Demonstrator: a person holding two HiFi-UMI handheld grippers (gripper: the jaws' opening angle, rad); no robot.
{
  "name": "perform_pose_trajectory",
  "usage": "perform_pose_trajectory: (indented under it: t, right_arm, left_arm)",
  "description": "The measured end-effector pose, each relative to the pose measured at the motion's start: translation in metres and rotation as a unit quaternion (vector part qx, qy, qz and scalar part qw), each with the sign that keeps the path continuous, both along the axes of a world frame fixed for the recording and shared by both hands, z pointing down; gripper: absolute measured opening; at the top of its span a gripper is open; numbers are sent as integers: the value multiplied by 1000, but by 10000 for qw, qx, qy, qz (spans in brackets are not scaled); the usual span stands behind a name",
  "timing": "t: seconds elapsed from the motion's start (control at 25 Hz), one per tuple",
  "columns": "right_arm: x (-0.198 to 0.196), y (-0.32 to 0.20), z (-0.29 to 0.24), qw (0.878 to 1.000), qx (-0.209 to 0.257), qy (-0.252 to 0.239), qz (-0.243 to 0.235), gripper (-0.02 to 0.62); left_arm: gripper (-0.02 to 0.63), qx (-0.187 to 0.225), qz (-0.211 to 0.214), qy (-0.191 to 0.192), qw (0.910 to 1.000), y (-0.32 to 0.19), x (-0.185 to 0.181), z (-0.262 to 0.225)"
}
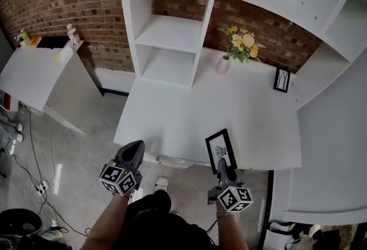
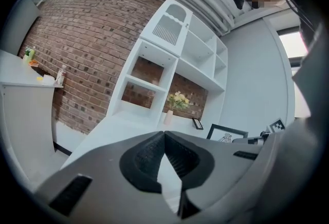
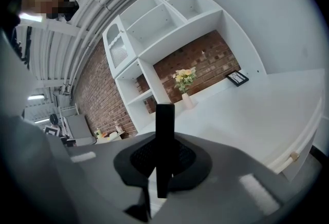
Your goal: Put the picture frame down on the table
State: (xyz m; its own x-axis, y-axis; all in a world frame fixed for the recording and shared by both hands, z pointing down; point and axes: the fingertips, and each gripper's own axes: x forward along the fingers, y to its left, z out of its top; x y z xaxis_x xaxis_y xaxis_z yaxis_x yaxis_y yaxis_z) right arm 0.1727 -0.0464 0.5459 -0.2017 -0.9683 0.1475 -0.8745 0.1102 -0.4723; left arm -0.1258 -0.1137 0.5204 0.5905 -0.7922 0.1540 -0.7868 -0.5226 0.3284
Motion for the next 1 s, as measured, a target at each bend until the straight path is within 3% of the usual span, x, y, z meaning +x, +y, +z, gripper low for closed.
perform_pose_trajectory:
  t: [1.0]
  right_arm:
    - [-37, -83, 37, 9982, -485, 323, 118, 18]
  left_arm:
    - [-8, -358, 746, -46, 9966, -91, 12, 28]
